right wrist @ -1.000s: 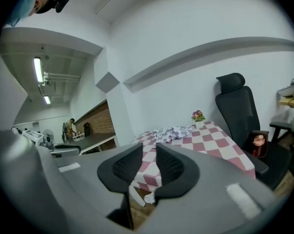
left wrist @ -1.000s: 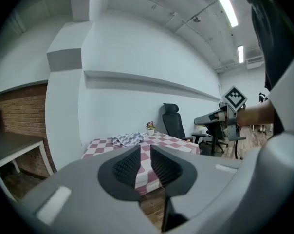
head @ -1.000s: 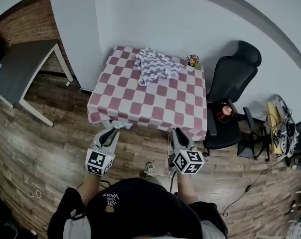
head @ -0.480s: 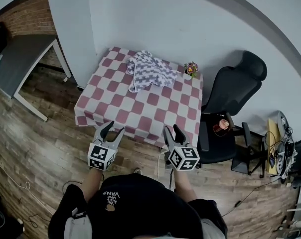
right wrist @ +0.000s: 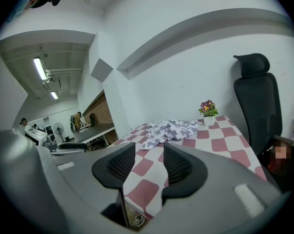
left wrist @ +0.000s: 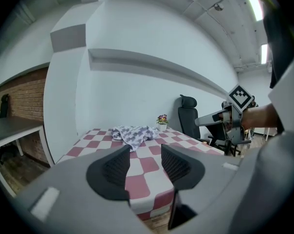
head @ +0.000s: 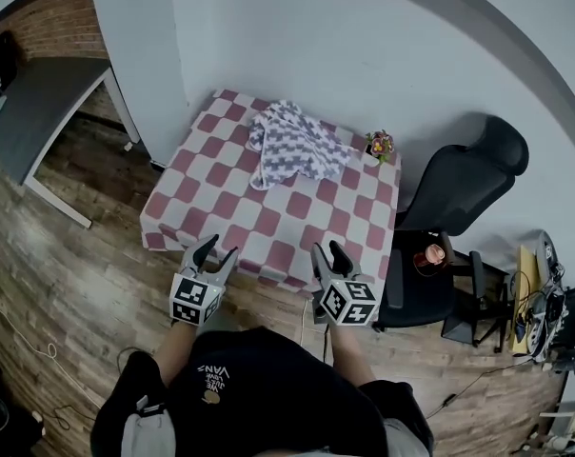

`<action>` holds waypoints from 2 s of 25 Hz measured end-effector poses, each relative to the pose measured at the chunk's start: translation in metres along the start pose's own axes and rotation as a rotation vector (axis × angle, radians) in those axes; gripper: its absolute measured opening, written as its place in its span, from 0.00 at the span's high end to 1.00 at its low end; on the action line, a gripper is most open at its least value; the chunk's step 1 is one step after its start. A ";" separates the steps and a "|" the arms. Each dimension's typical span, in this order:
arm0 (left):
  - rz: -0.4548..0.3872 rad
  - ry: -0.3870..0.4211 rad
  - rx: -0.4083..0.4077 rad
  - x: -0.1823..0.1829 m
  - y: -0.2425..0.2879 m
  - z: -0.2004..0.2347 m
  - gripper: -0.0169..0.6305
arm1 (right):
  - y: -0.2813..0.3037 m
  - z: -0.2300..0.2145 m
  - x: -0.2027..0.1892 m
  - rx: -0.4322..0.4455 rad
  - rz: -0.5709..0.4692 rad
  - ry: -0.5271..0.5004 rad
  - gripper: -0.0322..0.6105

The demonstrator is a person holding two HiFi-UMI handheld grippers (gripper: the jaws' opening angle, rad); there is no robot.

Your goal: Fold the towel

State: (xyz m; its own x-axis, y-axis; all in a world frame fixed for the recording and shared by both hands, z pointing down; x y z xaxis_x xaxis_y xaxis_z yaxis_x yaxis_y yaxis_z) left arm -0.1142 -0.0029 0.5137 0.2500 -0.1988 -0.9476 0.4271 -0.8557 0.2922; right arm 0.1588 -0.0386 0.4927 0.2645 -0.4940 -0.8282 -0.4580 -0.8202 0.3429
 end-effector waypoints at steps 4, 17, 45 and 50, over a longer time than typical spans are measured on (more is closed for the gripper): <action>0.016 0.011 -0.061 -0.002 0.026 0.039 0.70 | 0.040 0.007 -0.002 -0.046 0.018 0.048 0.68; 0.055 0.067 -0.244 -0.012 0.084 0.177 0.70 | 0.203 0.041 -0.038 -0.253 0.187 0.051 0.68; 0.129 0.060 -0.350 -0.014 0.126 0.122 0.71 | 0.205 0.032 0.080 0.101 0.033 0.145 0.92; 0.121 0.085 -0.411 -0.002 0.146 0.076 0.70 | 0.113 -0.011 0.130 0.160 -0.175 0.340 0.92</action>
State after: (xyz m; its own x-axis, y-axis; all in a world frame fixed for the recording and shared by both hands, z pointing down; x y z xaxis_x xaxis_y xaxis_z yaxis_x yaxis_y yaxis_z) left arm -0.1186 -0.1639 0.5489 0.3828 -0.2315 -0.8944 0.6966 -0.5636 0.4440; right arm 0.1509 -0.1987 0.4286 0.6034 -0.4400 -0.6650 -0.5001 -0.8584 0.1142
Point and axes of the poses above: the fingertips, and each gripper's own axes: y forward along the fingers, z to its left, x out of its top, the point moved 6 cm from there along -y, backward along the fingers, and after that the axes turned 11 degrees about y, right-handed, at the moved point
